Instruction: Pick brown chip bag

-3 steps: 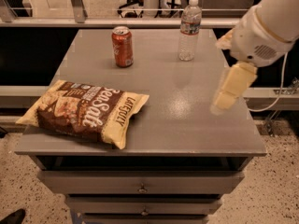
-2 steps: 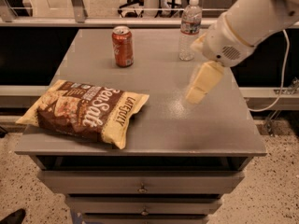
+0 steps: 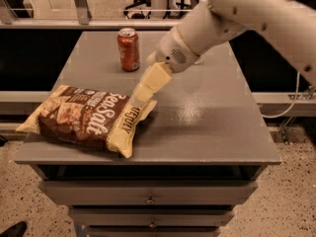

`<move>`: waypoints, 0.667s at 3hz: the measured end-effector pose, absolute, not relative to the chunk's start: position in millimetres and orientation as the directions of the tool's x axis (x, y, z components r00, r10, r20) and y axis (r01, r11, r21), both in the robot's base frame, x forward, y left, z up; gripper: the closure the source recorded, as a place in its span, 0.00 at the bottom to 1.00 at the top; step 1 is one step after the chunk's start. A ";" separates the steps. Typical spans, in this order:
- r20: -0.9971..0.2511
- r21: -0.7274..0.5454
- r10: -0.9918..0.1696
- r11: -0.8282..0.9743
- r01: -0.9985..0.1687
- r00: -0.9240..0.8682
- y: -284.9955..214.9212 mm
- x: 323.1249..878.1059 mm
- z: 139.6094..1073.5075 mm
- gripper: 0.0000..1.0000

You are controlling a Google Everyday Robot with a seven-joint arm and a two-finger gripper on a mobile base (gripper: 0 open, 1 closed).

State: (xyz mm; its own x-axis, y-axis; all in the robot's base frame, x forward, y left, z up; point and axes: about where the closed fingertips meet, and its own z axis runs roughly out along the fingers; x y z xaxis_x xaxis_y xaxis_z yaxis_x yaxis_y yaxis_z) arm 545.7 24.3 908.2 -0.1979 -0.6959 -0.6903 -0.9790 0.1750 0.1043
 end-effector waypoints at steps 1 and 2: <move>-0.702 0.193 -0.671 0.146 -0.970 -0.240 61.1 542.5 893.9 0.00; -0.694 0.258 -0.666 0.125 -0.958 -0.274 90.3 536.0 875.6 0.00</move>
Offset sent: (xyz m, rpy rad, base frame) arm -0.0161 0.0973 -0.0548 0.0731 0.2315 0.0538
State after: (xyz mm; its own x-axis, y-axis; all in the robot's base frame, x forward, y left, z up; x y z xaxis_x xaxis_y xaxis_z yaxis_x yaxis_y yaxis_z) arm 536.0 90.3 875.6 -0.2736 -0.6663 -0.6936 -0.9580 0.1249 0.2580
